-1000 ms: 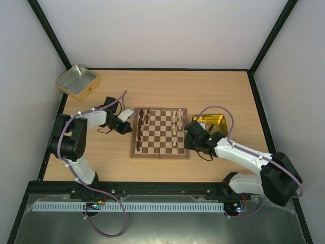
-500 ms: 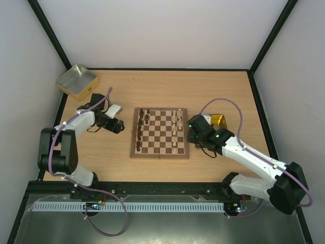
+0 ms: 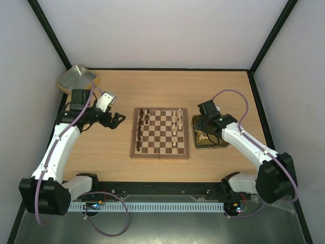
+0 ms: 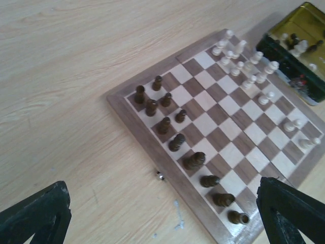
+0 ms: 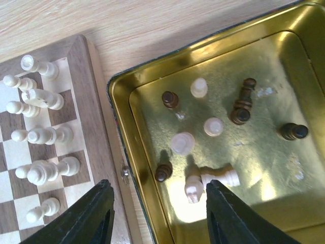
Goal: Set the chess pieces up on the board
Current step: Move the chessboard to the center of the board, then pick up the chess piece from the storage box.
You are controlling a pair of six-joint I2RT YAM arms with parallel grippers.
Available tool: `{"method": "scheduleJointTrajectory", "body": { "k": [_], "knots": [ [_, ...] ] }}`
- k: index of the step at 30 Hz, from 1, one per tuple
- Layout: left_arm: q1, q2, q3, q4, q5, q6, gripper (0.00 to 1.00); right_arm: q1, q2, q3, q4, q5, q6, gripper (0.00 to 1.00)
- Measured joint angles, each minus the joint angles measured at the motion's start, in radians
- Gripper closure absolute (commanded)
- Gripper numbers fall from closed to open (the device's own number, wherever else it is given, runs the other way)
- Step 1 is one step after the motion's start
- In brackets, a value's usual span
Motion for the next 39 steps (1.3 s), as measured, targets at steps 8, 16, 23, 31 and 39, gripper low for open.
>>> {"method": "scheduleJointTrajectory", "body": {
  "k": [8,16,23,31,39],
  "knots": [
    [0.0,-0.059,-0.098,0.0,0.073,-0.004,0.01,-0.008,0.125,0.043,0.032,-0.015,0.0,0.65],
    [0.0,-0.051,-0.124,0.01,0.126,-0.01,0.01,-0.034,0.227,0.103,0.055,-0.015,0.003,0.69],
    [0.0,-0.046,-0.135,0.015,0.156,-0.01,0.01,-0.08,0.336,0.169,0.079,-0.036,0.003,0.7],
    [0.0,-0.046,-0.14,0.015,0.173,-0.007,0.01,-0.106,0.412,0.175,0.099,-0.065,0.004,0.7],
    [0.0,-0.046,-0.141,0.015,0.181,-0.004,0.01,-0.113,0.425,0.175,0.108,-0.068,0.004,0.7]
  ]
}}
